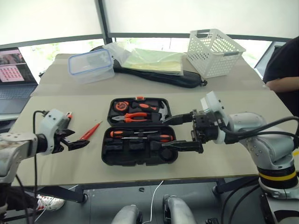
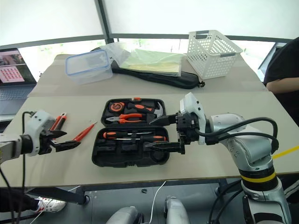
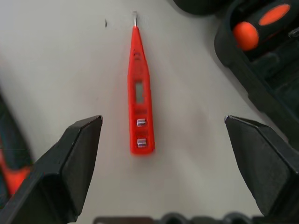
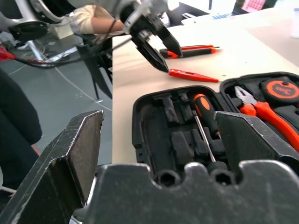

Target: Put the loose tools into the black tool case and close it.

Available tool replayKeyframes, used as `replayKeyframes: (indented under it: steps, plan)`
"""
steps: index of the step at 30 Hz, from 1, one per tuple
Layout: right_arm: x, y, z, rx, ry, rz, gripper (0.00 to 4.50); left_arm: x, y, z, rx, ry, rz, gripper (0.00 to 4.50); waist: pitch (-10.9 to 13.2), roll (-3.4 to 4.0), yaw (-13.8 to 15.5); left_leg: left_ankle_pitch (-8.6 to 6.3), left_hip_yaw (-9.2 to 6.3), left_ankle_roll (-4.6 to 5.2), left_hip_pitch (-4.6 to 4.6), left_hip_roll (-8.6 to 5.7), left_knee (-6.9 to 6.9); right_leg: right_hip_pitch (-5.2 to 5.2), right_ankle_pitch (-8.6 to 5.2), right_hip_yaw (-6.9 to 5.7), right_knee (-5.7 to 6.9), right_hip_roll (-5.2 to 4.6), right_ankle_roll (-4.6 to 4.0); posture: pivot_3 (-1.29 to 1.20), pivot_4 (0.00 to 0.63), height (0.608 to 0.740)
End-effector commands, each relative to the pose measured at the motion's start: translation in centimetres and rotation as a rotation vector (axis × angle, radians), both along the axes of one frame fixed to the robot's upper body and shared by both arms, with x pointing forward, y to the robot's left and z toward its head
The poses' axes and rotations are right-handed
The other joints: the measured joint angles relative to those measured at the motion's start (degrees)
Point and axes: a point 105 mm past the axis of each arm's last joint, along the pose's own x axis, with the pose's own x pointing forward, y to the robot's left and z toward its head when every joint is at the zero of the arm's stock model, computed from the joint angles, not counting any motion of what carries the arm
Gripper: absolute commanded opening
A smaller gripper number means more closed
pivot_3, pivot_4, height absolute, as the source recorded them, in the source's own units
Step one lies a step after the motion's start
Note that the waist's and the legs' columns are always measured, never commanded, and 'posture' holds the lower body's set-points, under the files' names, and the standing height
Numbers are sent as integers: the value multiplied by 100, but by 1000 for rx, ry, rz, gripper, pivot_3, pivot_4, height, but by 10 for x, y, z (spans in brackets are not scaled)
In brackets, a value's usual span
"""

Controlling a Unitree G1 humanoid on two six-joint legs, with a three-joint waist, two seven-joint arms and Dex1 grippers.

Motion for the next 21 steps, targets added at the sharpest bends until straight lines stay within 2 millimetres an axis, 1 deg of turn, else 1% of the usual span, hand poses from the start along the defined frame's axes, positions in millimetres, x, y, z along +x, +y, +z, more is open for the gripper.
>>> replayKeyframes:
  steps: [1, 4, 7, 11, 13, 15, 16, 17, 19, 21]
  plan:
    - [-10, 2, 10, 22, -59, 16, 4408, 9, 12, -13, 99, 58, 13, 4500, 0, 0, -48, -1, 0, -1, -2, 0, -2, -4, 0, 1, -1, 0, 0, 0, 150, 740]
    - [-12, 0, 10, 21, -60, 1, 4408, 18, 11, -21, 97, 72, -8, 4500, 0, 0, -39, -4, -2, -3, 0, -5, -4, -12, 0, -1, -2, -1, -2, 0, 150, 740]
    - [-13, -2, 10, 17, -62, -14, 4500, 19, 9, -26, 97, 104, -25, 3684, 0, 0, -20, -4, 0, -3, 2, -6, 4, -7, 0, 5, -4, -4, -3, 0, 150, 740]
    - [-14, -6, 9, 6, -60, -27, 4500, 19, 9, -26, 118, 91, -50, 2238, 0, 0, -18, -5, 2, 0, 12, -5, 9, -2, -1, 20, -3, -10, -1, 0, 150, 740]
    - [-15, -9, 8, -6, -58, -38, 4500, 17, 12, -18, 97, 70, -29, 1498, 0, -1, -20, -5, 2, 0, 13, -2, 9, -2, -1, 21, -1, -8, -2, 0, 150, 740]
    - [-14, -13, 7, -20, -55, -51, 4500, 15, 14, -6, 72, 31, -34, 799, 0, -1, -26, -5, 1, -1, 13, 2, 7, -3, -1, 21, -1, -6, -2, 0, 150, 740]
    - [-14, -15, 6, -28, -42, -61, 4500, 15, 13, 4, 54, -8, -54, 435, 0, -1, -32, -5, 1, -1, 12, 3, 7, -5, -1, 21, 0, -5, -3, 0, 150, 740]
    - [-15, -17, 5, -36, -34, -65, 4500, 15, 9, 16, 33, -55, -90, 423, 0, -1, -34, -5, 2, -1, 9, 3, 8, -9, 0, 20, 2, -4, -3, 0, 150, 740]
    - [-19, -22, 2, -54, -8, -62, 4500, 10, -14, 51, -55, -189, -263, 423, 4, -8, -19, -5, 1, 0, 1, 3, 9, -12, 0, 16, 1, -4, -3, 0, 150, 740]
    - [-21, -24, 1, -63, -4, -61, 4500, -3, -33, 72, -109, -243, -430, 423, 7, -15, 23, -5, -3, 0, -14, 3, 15, -17, 0, 9, 0, -6, -4, 0, 150, 740]
